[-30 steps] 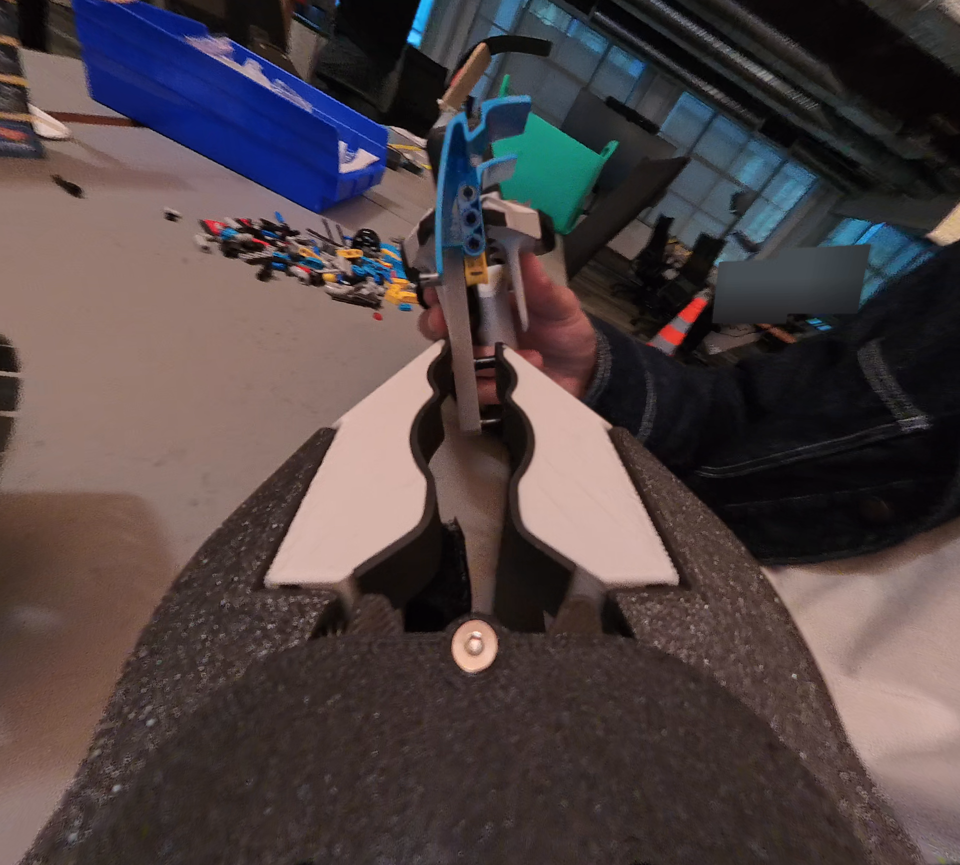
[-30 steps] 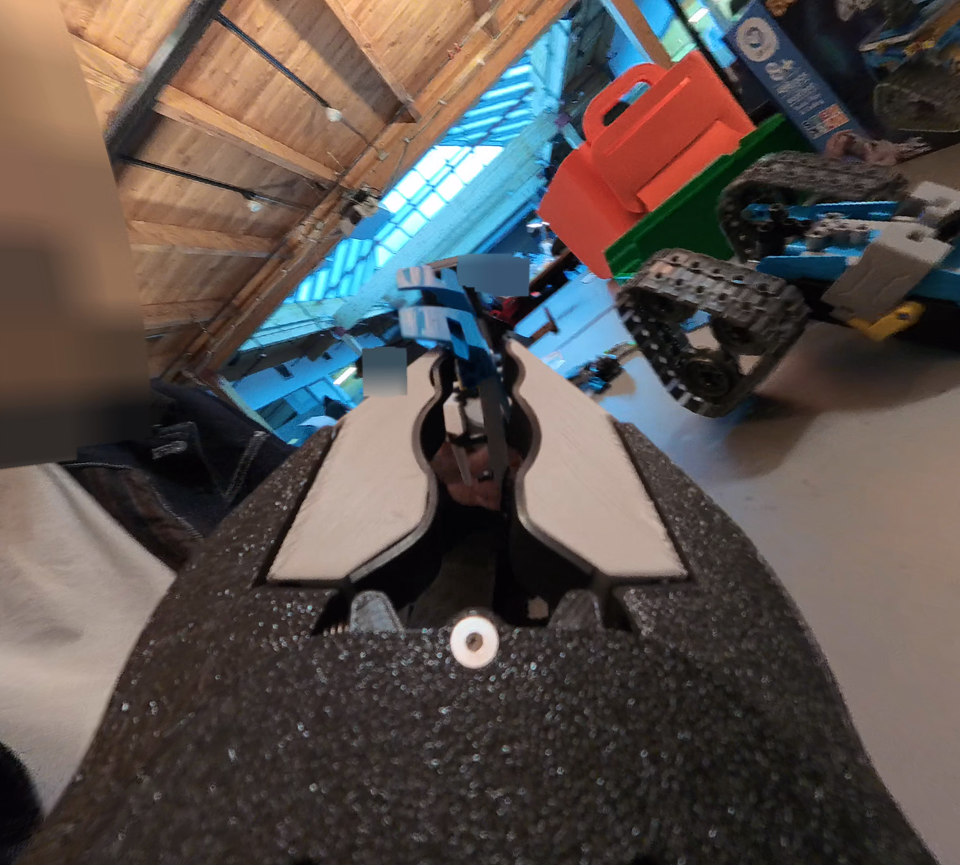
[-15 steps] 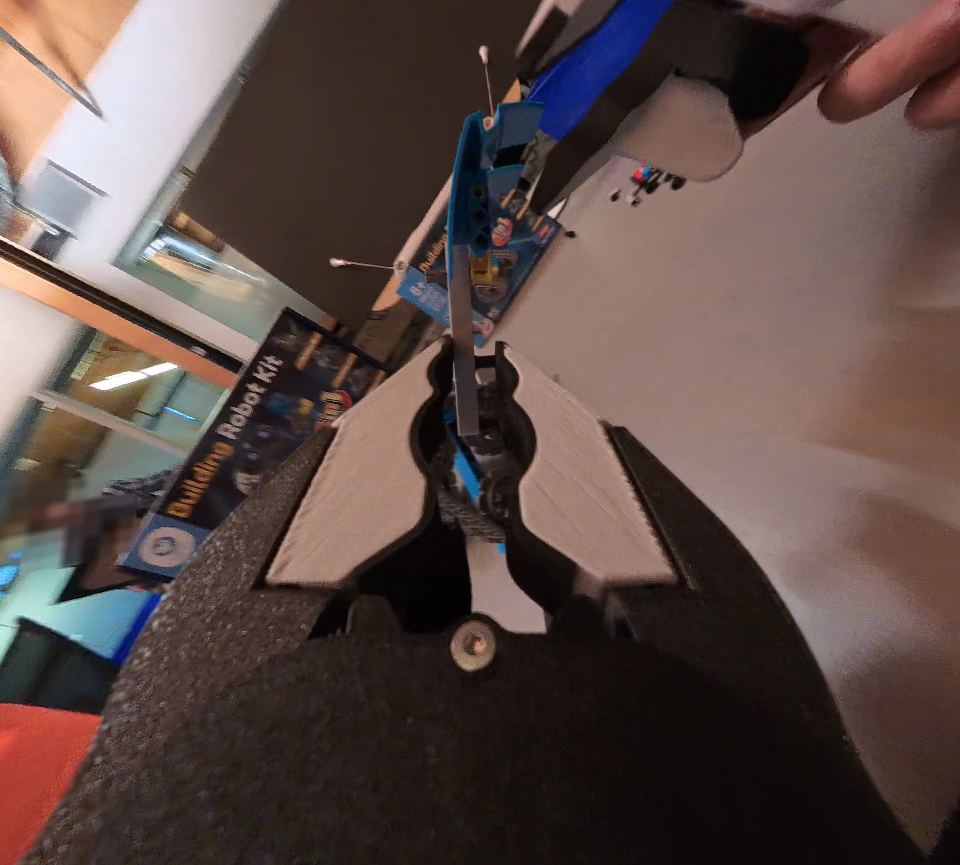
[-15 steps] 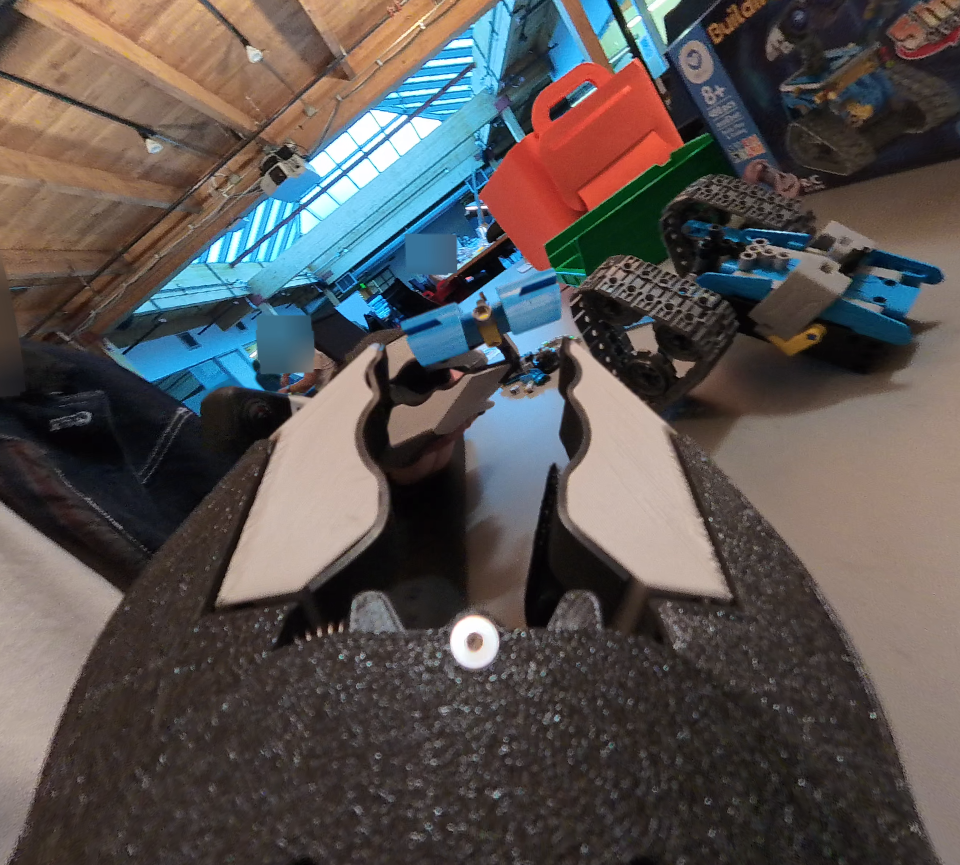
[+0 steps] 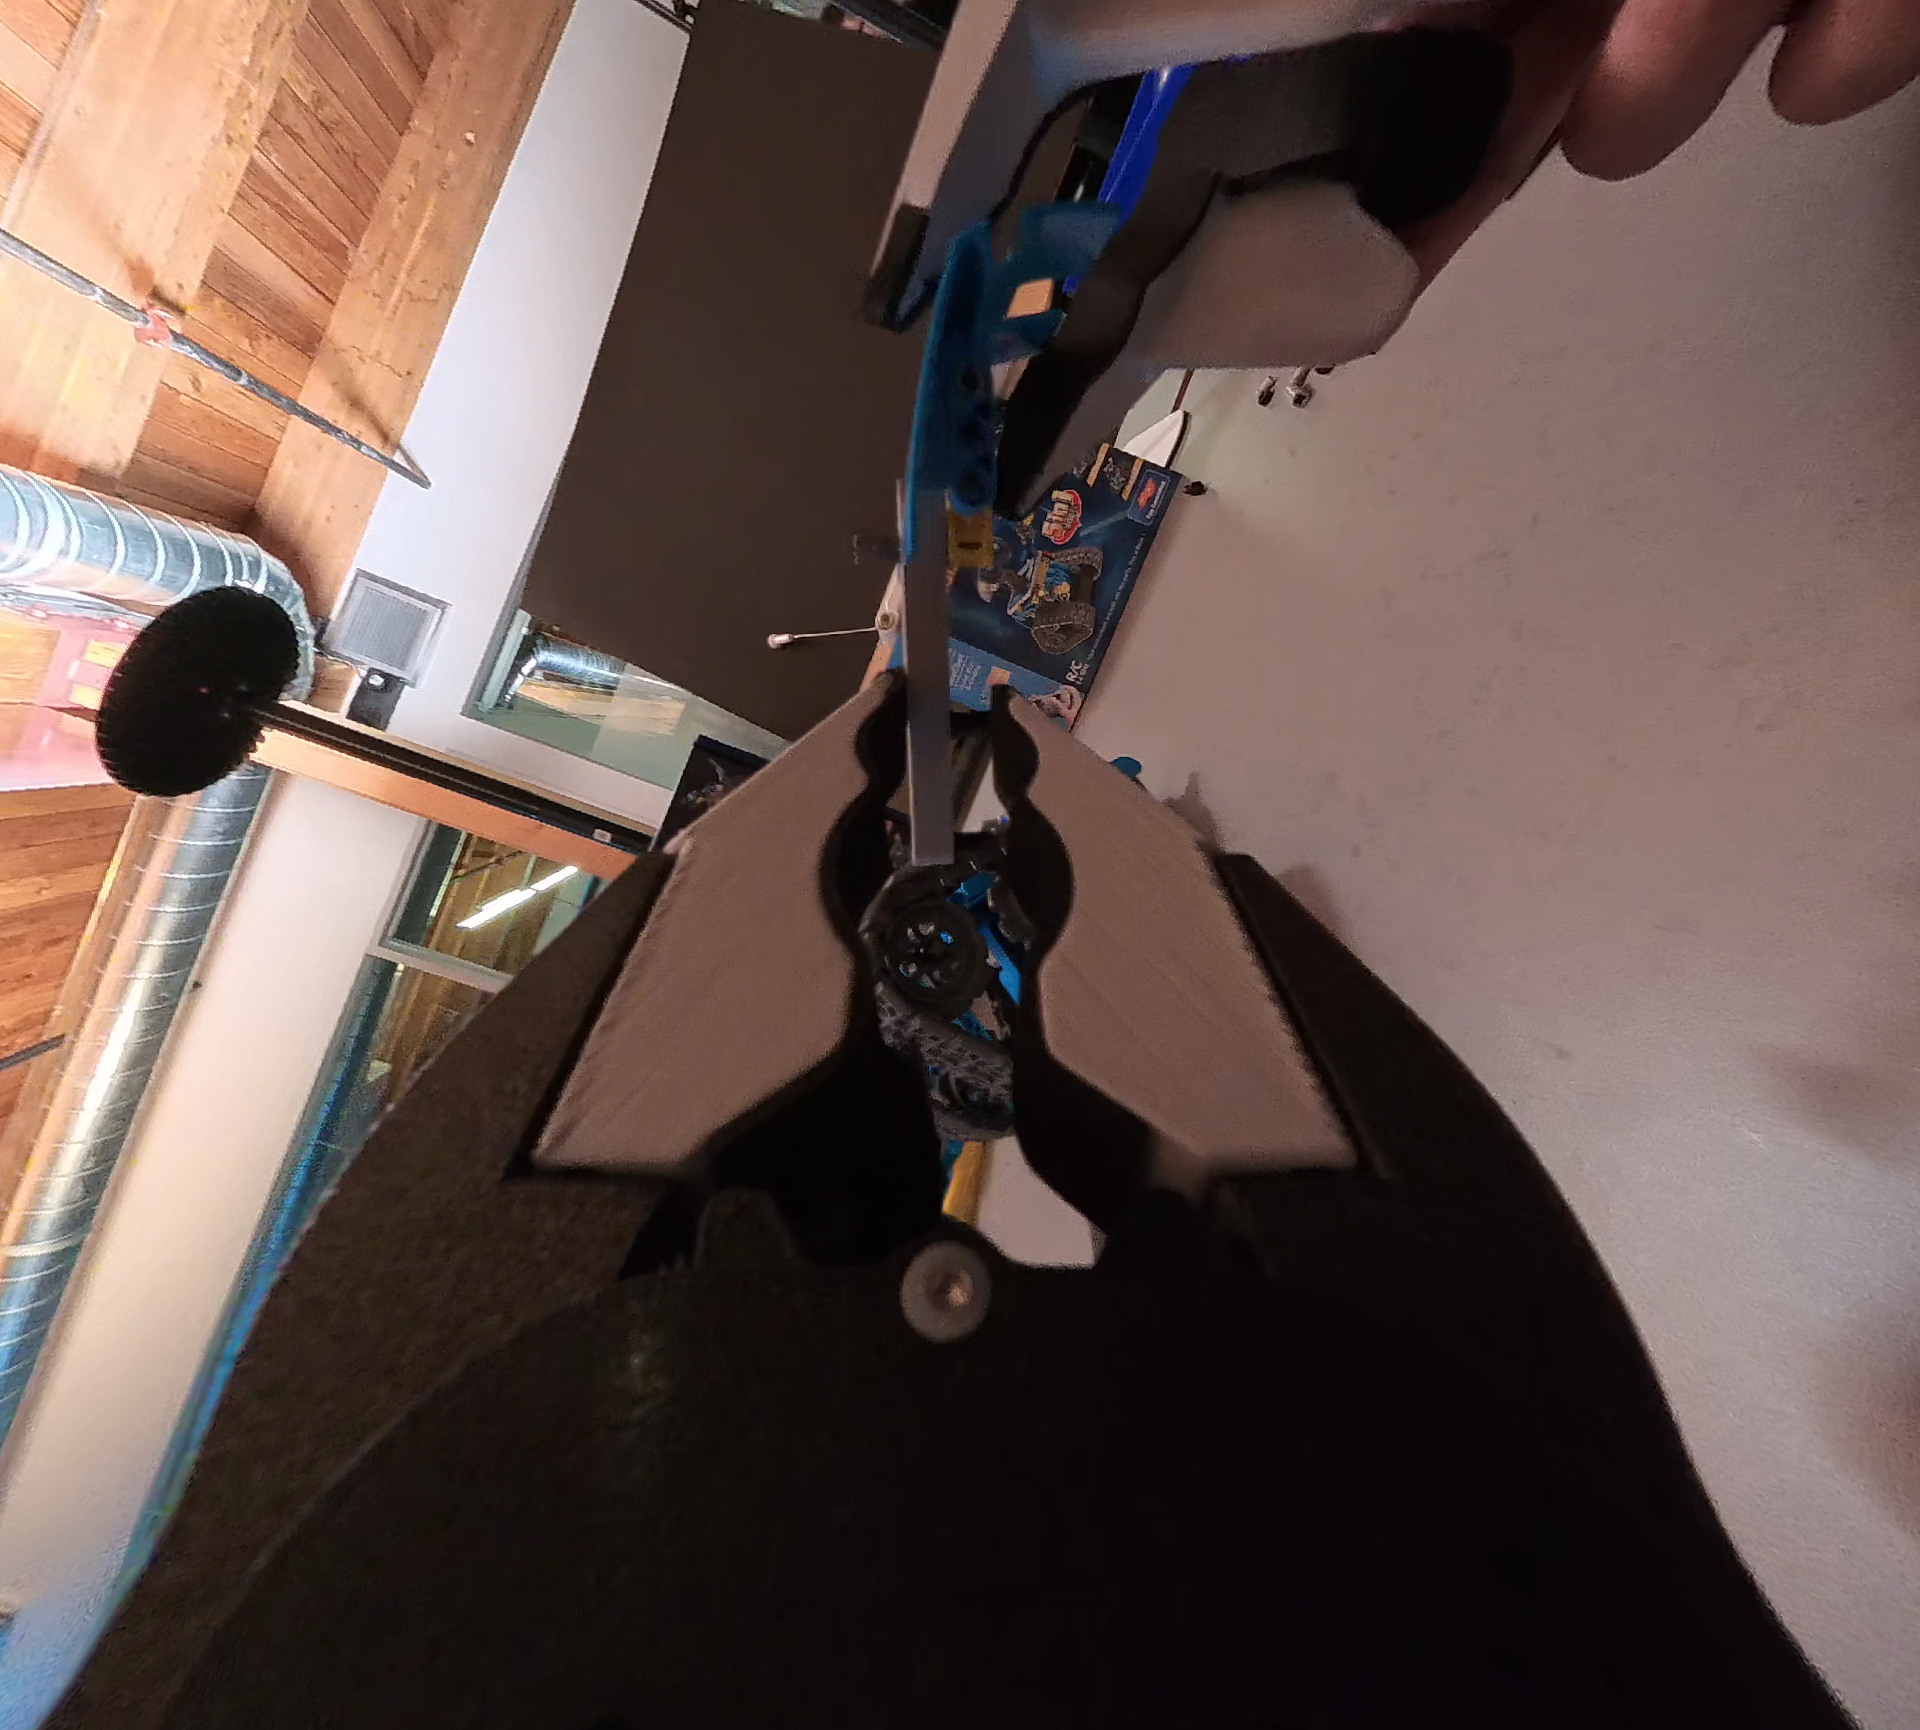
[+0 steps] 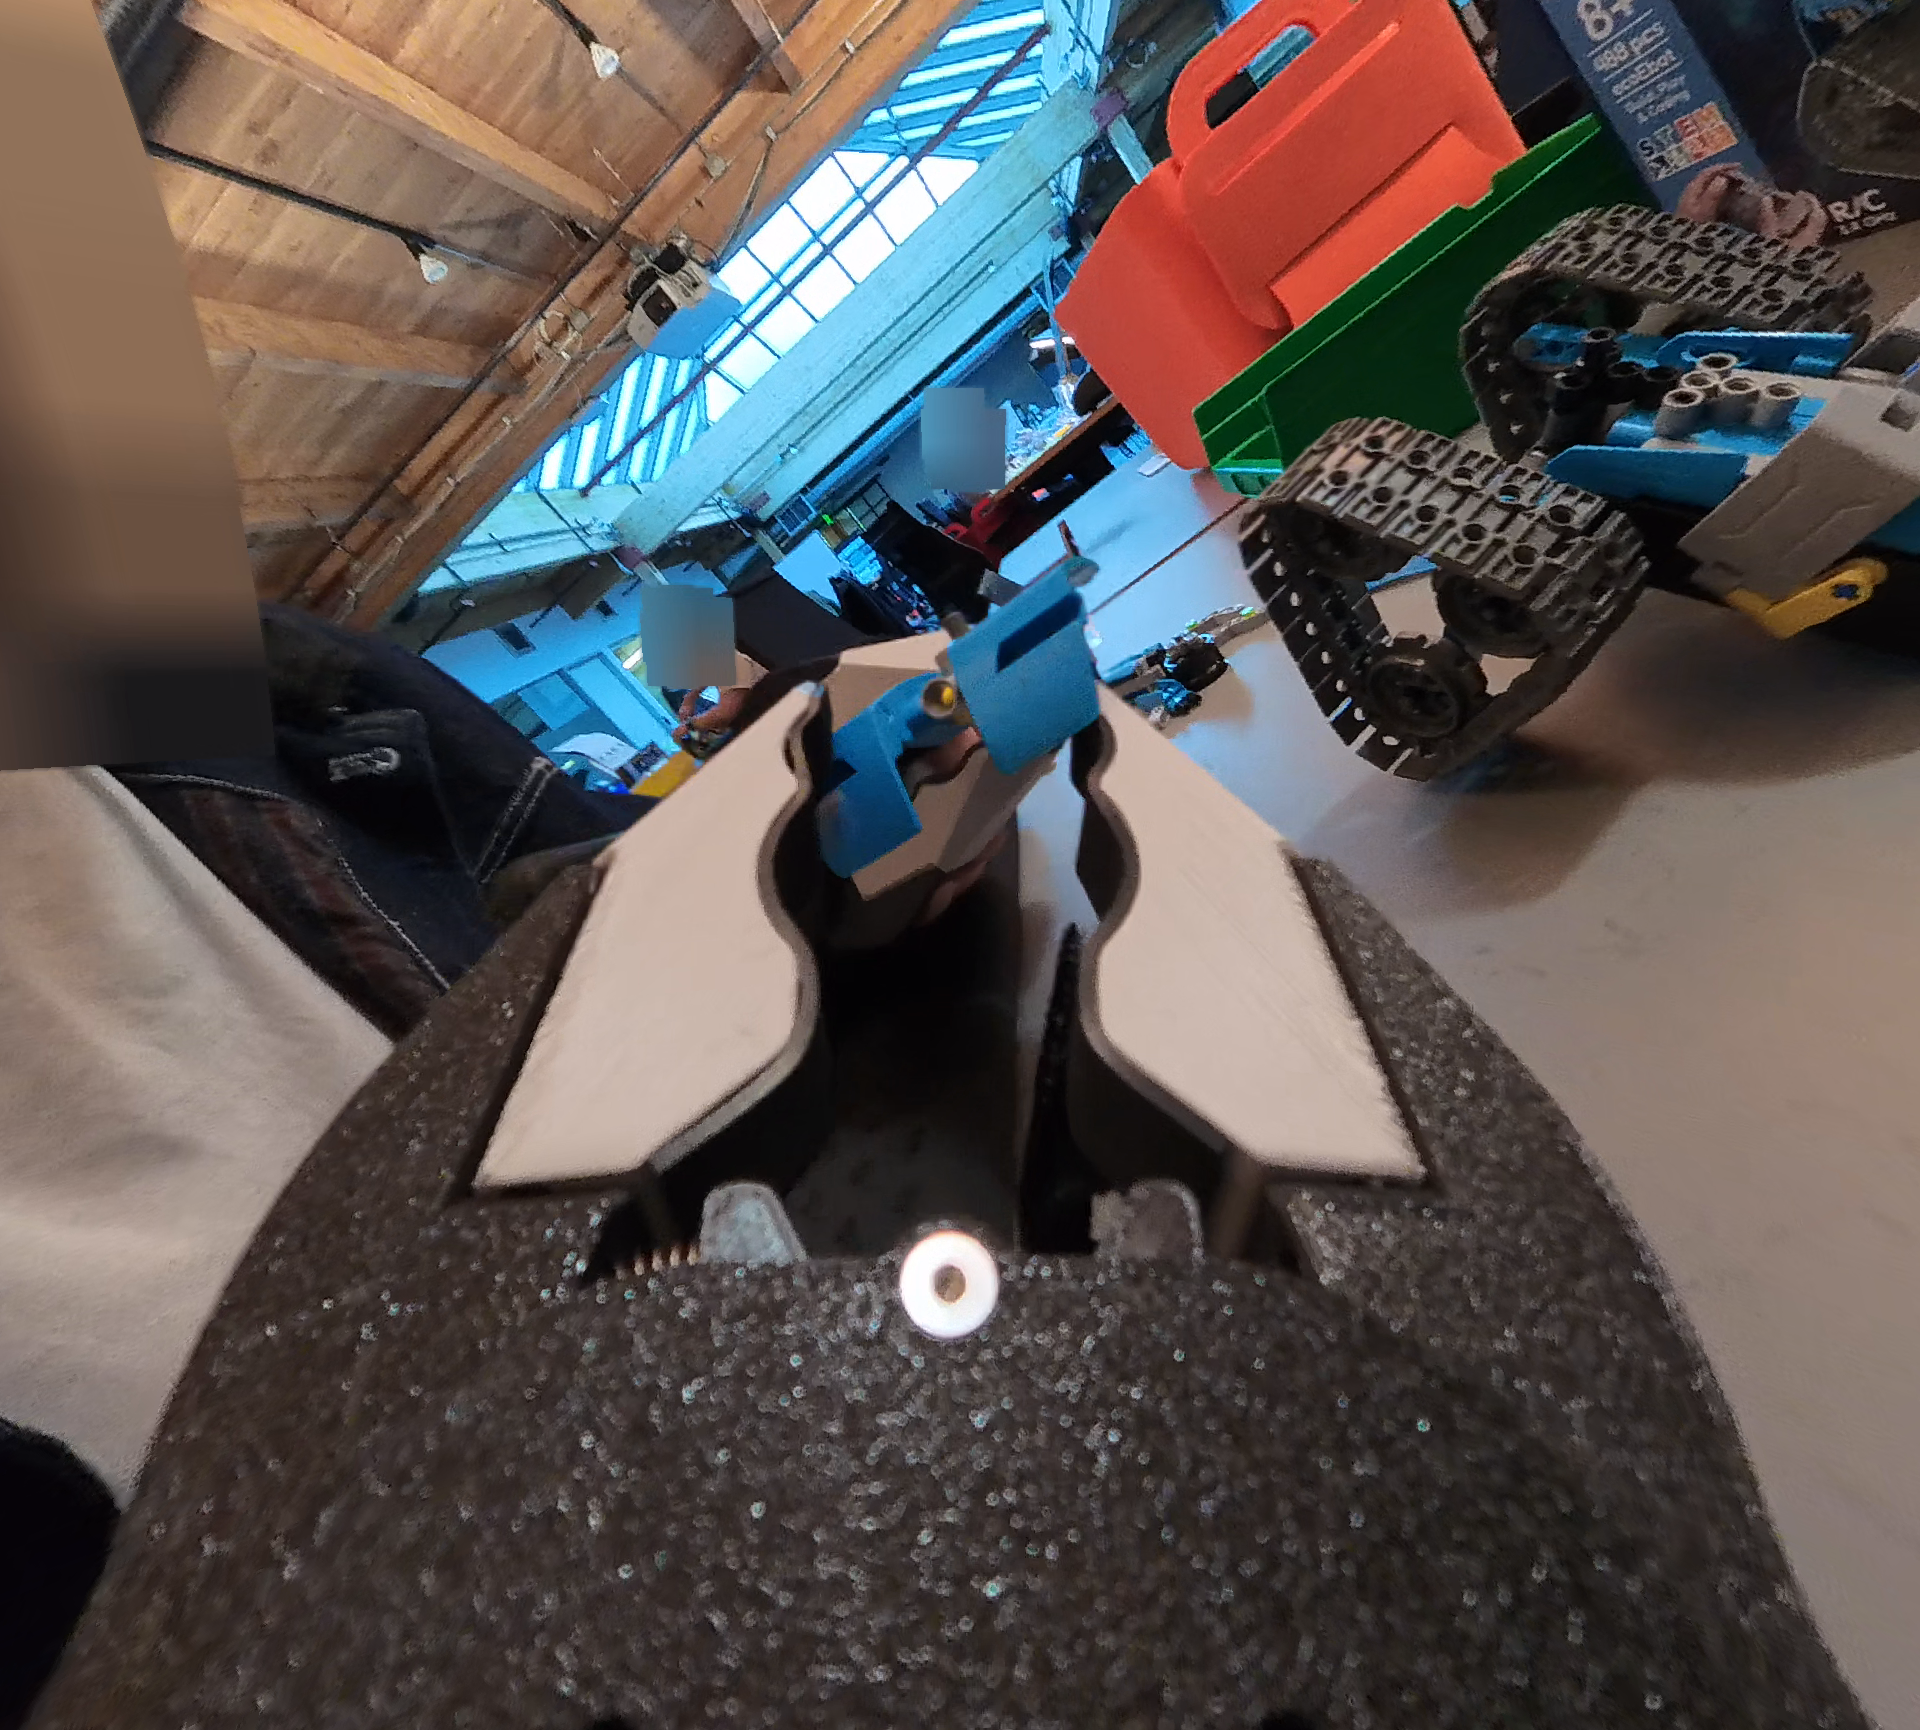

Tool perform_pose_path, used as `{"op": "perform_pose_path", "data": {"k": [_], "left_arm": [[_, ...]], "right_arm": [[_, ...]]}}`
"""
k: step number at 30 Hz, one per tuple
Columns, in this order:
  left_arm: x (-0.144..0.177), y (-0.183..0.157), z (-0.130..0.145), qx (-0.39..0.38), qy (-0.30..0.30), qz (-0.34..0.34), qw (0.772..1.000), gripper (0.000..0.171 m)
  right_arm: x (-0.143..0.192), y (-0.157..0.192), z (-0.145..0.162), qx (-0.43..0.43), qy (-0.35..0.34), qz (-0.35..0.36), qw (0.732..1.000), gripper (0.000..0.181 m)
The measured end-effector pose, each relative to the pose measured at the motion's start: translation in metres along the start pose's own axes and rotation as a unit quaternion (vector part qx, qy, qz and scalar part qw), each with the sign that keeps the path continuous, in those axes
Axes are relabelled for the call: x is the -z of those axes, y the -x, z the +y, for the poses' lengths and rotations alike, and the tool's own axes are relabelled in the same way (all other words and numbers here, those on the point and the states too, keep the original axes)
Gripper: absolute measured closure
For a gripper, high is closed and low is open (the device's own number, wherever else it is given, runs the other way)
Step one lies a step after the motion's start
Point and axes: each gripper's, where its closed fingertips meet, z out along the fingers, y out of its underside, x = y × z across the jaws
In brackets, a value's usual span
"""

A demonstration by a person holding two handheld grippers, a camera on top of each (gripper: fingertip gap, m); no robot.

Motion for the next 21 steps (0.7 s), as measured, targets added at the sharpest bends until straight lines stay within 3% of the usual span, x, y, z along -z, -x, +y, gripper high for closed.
{"op": "perform_pose_path", "data": {"k": [9, 16, 18, 21], "left_arm": [[-0.002, -0.005, 0.005, 0.028, 0.014, 0.025, 0.999, 0.158], [0.002, -0.002, -0.006, -0.002, -0.015, 0.003, 1.0, 0.158], [0.002, -0.002, -0.005, 0.002, -0.011, 0.006, 1.0, 0.158], [0.0, -0.009, -0.003, 0.006, -0.007, 0.027, 1.0, 0.158]], "right_arm": [[-0.002, -0.003, 0.005, -0.003, 0.013, 0.008, 1.0, 0.14], [0.005, 0.003, -0.007, -0.059, -0.025, -0.039, 0.997, 0.142], [0.008, -0.005, -0.009, -0.074, -0.031, -0.021, 0.997, 0.136], [0.024, -0.016, -0.028, -0.022, -0.077, 0.042, 0.996, 0.132]]}}
